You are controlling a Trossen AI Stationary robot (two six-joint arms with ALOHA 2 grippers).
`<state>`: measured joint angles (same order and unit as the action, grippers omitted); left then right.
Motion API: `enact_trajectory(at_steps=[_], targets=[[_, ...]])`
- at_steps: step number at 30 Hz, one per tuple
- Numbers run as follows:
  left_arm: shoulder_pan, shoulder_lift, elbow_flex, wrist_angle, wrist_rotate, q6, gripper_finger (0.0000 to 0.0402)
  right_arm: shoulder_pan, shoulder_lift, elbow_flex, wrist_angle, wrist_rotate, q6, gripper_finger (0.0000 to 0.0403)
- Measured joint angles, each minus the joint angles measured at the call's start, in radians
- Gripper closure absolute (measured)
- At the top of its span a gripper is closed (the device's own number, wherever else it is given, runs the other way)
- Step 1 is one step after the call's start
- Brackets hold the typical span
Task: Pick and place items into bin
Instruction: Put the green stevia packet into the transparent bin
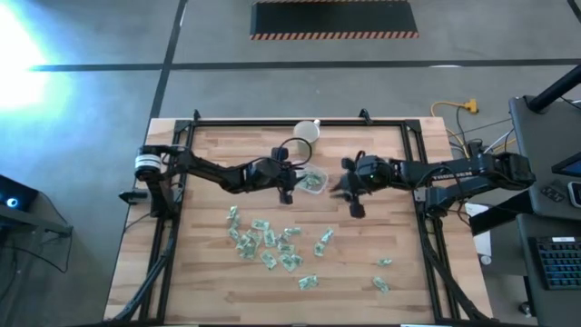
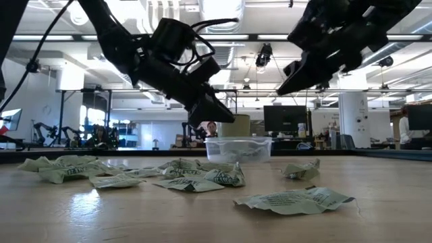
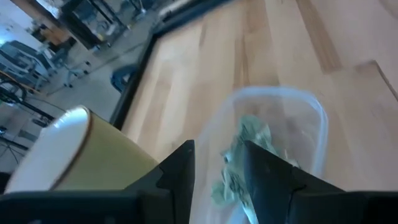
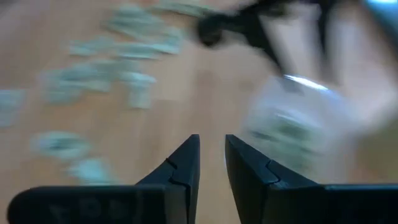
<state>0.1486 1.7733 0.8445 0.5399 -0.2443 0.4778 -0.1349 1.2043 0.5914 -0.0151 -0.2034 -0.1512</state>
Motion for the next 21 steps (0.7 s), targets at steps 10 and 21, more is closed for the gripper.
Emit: enact_trajectory(at_steps=[10,21], targets=[[0.000,-0.010,0.000,-0.107,0.000,-0.027,0.0285,0.071,0.102,-0.009,0.066,-0.135,0.089,0.0321],[-0.001,-0.011,0.000,-0.113,0.000,-0.027,0.0285,0.156,0.307,-0.009,0.191,-0.138,0.125,0.0295]])
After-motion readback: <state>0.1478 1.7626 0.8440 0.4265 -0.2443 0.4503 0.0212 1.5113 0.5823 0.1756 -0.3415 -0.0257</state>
